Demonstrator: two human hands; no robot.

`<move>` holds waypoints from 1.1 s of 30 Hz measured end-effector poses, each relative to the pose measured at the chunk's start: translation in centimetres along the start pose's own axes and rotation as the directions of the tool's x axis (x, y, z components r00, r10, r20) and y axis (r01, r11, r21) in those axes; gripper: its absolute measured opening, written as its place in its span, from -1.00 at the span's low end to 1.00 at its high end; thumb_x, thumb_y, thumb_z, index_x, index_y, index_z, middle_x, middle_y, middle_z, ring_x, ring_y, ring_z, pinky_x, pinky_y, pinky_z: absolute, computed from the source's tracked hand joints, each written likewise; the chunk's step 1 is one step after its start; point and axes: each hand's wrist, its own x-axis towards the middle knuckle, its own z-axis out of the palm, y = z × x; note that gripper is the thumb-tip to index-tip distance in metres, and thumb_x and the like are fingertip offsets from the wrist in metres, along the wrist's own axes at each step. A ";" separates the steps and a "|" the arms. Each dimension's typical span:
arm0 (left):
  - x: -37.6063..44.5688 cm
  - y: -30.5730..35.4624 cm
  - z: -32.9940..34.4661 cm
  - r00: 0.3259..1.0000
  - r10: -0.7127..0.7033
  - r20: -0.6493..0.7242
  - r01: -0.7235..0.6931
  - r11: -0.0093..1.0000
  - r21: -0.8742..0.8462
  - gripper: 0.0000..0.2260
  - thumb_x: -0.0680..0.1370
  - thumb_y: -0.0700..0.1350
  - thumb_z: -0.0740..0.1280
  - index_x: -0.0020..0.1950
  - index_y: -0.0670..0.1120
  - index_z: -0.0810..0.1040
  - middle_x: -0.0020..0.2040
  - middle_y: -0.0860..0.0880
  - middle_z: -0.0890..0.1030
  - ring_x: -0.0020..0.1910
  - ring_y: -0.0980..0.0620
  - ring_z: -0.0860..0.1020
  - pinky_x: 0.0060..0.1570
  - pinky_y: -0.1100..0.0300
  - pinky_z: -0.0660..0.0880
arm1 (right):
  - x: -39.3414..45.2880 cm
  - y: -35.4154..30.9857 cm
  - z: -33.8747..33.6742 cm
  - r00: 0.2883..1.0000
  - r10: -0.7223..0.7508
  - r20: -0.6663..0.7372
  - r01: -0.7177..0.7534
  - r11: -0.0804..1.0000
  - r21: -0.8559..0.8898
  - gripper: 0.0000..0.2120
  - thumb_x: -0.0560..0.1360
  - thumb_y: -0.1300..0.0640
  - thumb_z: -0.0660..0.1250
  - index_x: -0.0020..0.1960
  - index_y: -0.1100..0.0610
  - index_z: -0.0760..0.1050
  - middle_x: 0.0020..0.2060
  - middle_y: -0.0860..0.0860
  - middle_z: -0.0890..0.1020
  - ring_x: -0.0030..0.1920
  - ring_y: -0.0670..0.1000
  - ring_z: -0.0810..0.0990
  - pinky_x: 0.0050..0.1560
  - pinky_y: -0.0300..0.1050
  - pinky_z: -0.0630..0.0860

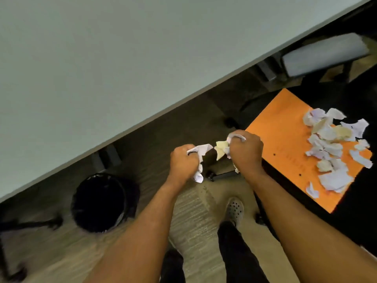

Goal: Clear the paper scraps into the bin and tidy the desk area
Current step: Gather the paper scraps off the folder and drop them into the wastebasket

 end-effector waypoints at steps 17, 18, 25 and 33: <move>-3.8 -38.4 -26.2 0.766 -0.264 -0.586 0.296 0.954 -0.043 -0.77 0.43 -0.17 0.18 -0.11 -0.22 0.59 -0.27 -0.20 0.64 -0.34 -0.21 0.63 -0.34 -0.07 0.61 | -19.2 2.8 41.8 0.835 -0.041 0.548 0.148 0.977 -0.152 -0.71 0.39 0.28 0.23 -0.37 0.01 0.60 -0.47 -0.05 0.63 -0.39 0.01 0.64 -0.40 -0.05 0.61; -3.0 -40.1 -26.7 0.738 -0.239 -0.631 0.298 0.954 -0.013 -0.76 0.44 -0.17 0.18 -0.08 -0.24 0.59 -0.23 -0.23 0.64 -0.29 -0.25 0.62 -0.30 -0.08 0.60 | -19.8 3.3 43.8 0.820 -0.047 0.570 0.169 0.972 -0.163 -0.74 0.39 0.27 0.22 -0.35 0.03 0.61 -0.45 -0.05 0.64 -0.37 0.01 0.64 -0.39 -0.12 0.58; 3.9 -48.6 -27.6 0.667 -0.178 -0.724 0.313 0.948 0.054 -0.72 0.48 -0.15 0.19 0.02 -0.32 0.56 -0.08 -0.37 0.60 -0.12 -0.37 0.57 -0.18 -0.06 0.49 | -20.3 7.4 56.2 0.722 -0.121 0.682 0.383 0.890 -0.248 -0.75 0.49 0.23 0.21 -0.06 0.13 0.68 -0.08 0.15 0.70 -0.03 0.16 0.65 0.01 -0.04 0.55; 8.4 -57.3 -23.5 0.852 -0.179 -0.491 0.363 0.879 0.309 -0.33 0.52 0.11 0.22 0.56 -0.13 0.14 0.47 -0.30 0.29 0.40 -0.34 0.29 0.28 -0.24 0.33 | -17.6 16.2 62.8 0.532 0.049 0.845 0.471 0.813 -0.343 -0.56 0.56 0.02 0.24 0.42 0.04 0.34 0.39 0.12 0.44 0.37 0.16 0.40 0.32 -0.03 0.36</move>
